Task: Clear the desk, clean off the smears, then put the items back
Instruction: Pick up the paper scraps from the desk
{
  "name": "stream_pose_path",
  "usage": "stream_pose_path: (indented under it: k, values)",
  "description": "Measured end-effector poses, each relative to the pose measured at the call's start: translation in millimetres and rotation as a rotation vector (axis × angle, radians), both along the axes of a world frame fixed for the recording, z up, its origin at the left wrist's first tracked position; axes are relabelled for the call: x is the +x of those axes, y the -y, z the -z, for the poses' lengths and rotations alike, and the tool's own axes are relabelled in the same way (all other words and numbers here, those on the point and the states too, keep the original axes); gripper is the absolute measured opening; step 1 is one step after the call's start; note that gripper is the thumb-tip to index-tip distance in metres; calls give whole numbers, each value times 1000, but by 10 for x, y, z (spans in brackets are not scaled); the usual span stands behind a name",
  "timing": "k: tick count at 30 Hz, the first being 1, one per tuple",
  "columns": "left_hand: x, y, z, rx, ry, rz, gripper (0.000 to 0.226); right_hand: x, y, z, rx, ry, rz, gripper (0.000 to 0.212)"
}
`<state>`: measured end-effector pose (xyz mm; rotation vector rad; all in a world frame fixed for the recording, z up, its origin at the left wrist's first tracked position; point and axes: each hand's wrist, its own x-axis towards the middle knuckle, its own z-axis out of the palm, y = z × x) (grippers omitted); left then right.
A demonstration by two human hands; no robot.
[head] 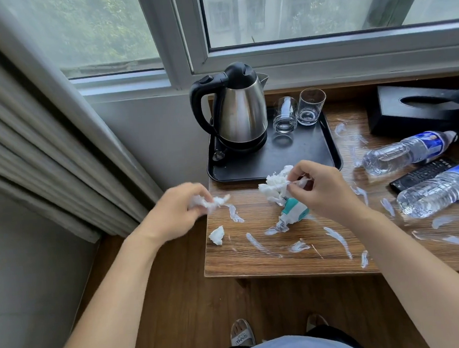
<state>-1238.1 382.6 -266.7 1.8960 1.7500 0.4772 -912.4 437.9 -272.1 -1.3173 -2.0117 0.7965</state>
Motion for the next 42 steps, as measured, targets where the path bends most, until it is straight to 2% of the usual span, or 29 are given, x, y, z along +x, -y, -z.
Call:
stream_pose_path:
  k: [3, 5, 9, 13, 16, 19, 22, 26, 30, 35, 42]
  values:
    - [127, 216, 265, -117, -87, 195, 43, -26, 34, -3, 9, 0, -9, 12]
    - [189, 343, 471, -164, -149, 232, 54, -42, 51, 15, 15, 8, -9, 12]
    - [218, 378, 557, -17, -271, 191, 21, -63, 75, 54, 15, 18, -18, 11]
    - [111, 251, 433, 103, -124, 31, 22, -64, 70, 76, 22, 7, -7, 12]
    - [68, 144, 218, 142, -14, -122, 23, -59, 66, 77, 17, -10, 1, 12]
    - [140, 53, -10, 131, 112, -188, 22, -46, 72, 66, 35, -2, -1, 12]
    - [368, -52, -143, 121, 140, -115, 23, -21, 107, 28, 49, 19, 13, 12]
    - [783, -248, -170, 57, 224, 46, 40, 90, 209, -28, 58, 35, 81, 12]
    - [1232, -396, -175, -18, 302, 154, 38, 340, 389, -57, 54, 56, 203, 14]
    - [1734, -472, -199, -116, 303, 313, 29, 771, 706, -116, 36, 47, 376, 11]
    - [2755, -399, -362, -84, 335, 459, 32, 1698, 1077, -128, 52, 65, 537, 13]
